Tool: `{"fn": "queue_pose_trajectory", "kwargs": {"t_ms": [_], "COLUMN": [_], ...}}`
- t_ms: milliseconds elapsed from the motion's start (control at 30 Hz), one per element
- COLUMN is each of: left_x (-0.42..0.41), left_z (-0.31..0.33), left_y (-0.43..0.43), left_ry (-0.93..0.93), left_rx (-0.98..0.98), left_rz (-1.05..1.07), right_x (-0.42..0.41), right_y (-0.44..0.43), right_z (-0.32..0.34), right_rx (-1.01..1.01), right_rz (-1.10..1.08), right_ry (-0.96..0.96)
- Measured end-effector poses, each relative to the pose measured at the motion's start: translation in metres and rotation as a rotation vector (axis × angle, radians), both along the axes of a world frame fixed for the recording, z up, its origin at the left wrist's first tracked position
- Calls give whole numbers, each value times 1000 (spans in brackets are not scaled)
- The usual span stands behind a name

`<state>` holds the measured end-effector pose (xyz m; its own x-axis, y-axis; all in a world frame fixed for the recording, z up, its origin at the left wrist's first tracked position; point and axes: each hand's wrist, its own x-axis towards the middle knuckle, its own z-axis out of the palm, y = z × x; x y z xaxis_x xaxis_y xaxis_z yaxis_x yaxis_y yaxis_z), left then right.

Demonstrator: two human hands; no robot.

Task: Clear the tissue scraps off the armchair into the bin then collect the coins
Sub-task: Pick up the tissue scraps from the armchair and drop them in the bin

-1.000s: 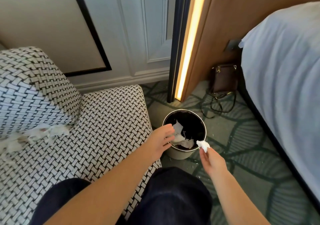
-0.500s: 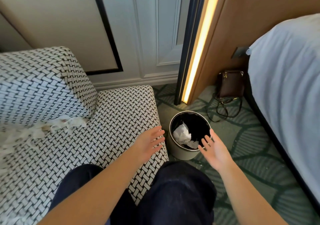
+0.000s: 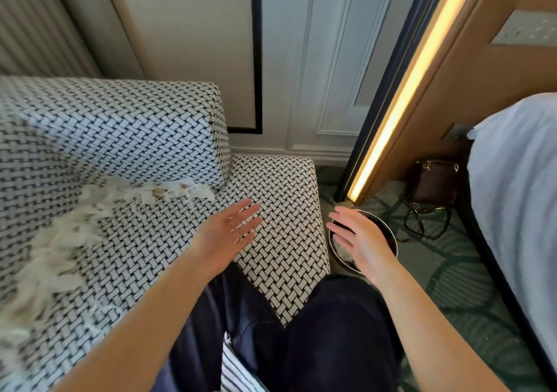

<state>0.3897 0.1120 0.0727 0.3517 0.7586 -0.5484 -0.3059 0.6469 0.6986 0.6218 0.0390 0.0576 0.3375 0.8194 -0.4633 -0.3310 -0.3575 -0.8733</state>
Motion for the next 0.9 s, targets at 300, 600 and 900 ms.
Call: {"fn": "queue_pose_trajectory", "kwargs": {"t_ms": [300,600,900], "left_x": [-133,-252,-303], "left_z": [10,-38,-75], "left_y": [-13,-52,-95], "left_ry": [55,206,212], "left_rx": [99,-41,-240], "left_rz": [272,478,650], "right_x": [-136,-282,-357], "right_y": [36,51,32], "right_z": [30,-11,-68], "right_rx": [112,199,149], "right_rz": [460,895,1357], "right_ry": [-323,-577,-936]}}
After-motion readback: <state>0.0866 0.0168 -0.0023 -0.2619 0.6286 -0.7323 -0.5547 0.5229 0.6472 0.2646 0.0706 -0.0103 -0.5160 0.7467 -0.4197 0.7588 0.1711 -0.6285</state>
